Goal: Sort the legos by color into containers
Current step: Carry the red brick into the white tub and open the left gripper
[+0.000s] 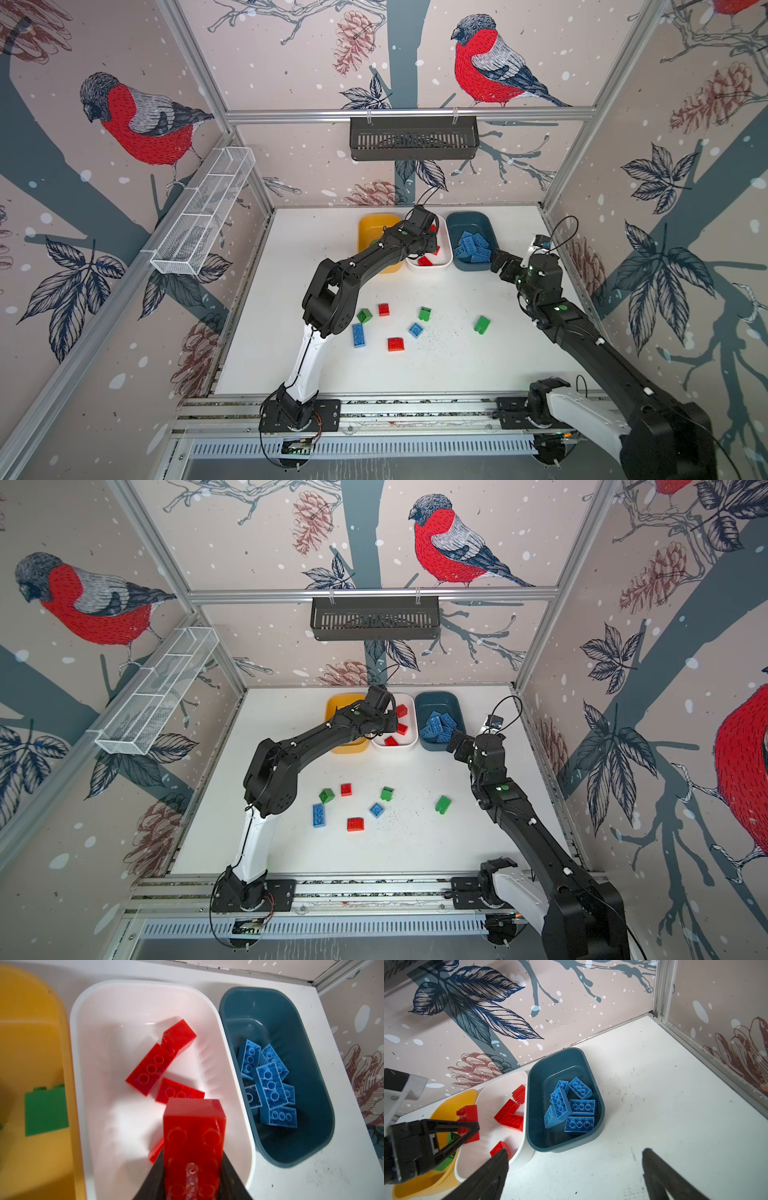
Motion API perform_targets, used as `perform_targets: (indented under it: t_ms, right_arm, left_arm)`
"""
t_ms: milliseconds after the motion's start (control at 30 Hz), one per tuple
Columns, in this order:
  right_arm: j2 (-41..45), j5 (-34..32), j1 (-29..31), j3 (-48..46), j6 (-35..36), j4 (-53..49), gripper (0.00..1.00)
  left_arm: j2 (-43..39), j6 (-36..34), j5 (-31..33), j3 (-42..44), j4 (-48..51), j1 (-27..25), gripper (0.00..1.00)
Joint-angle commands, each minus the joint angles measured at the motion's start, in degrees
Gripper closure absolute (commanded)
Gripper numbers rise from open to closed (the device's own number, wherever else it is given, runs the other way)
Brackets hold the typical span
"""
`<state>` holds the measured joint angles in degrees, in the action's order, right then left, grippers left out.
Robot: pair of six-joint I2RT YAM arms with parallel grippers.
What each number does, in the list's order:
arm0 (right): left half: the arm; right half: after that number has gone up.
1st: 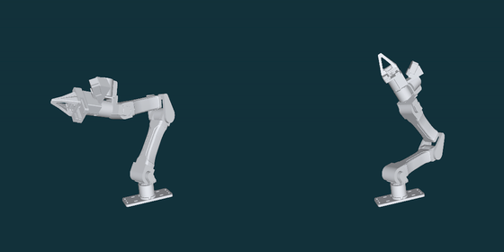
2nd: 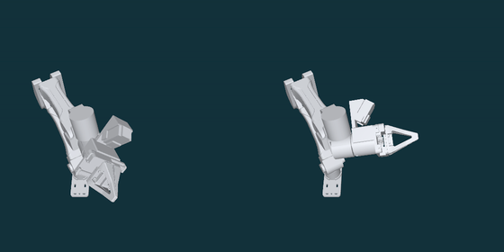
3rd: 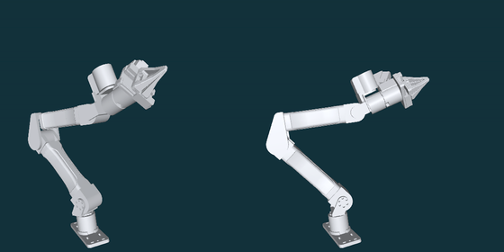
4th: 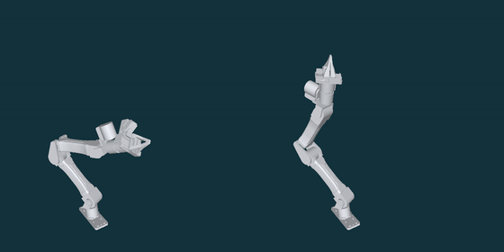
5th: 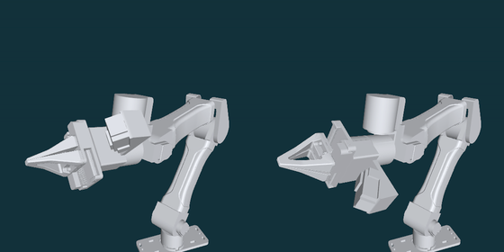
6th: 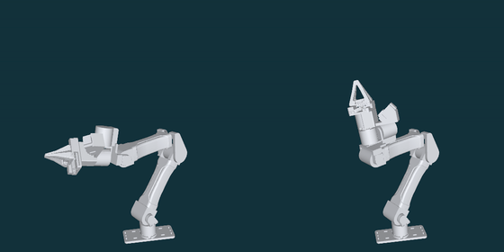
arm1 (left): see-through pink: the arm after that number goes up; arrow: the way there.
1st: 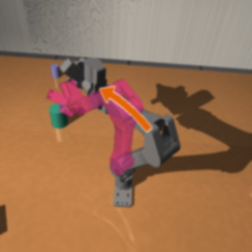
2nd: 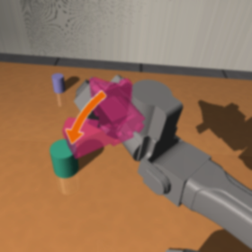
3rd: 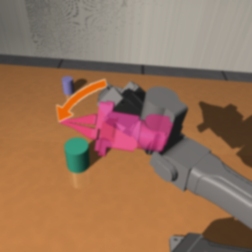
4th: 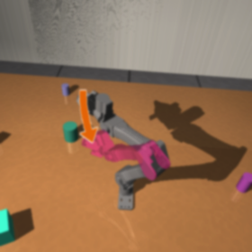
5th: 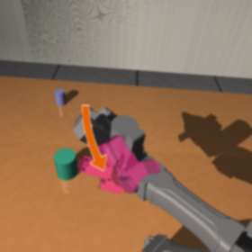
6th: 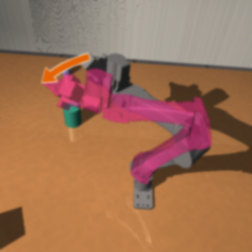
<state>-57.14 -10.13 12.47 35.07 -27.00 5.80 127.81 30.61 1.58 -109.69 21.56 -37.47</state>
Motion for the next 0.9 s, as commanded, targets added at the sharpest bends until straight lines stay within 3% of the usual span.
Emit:
perform_targets:
  t_ms: [0, 100, 167, 400, 667, 867]
  right_arm:
    - [1.0, -2.2, 0.0, -0.5, -1.3, 0.3, 0.00]
    - [1.6, -2.9, 0.0, -0.7, -1.5, 0.1, 0.01]
    - [1.9, -3.3, 0.0, -0.9, -1.6, -0.2, 0.00]
    - [3.4, -1.8, 0.0, -2.7, -1.0, 1.2, 0.01]
    - [2.8, 3.8, 0.4, -3.0, -0.8, 3.3, 0.00]
    - [2.3, 4.1, 1.3, -4.2, -2.6, 6.0, 0.01]
  left_arm:
    - [3.8, -2.5, -1.6, -7.1, 0.8, 1.0, 0.80]
    - [8.0, -4.0, -1.7, -14.4, 4.7, 1.1, 0.75]
    - [9.7, -4.0, -1.5, -17.3, 6.7, 1.1, 0.65]
    - [5.4, -4.8, -1.8, -12.3, 5.7, 0.9, 0.20]
    - [-6.2, -5.1, 1.2, 3.8, 1.8, -1.6, 0.04]
    - [-12.4, -3.0, 5.0, 15.6, 2.5, -6.0, 0.03]
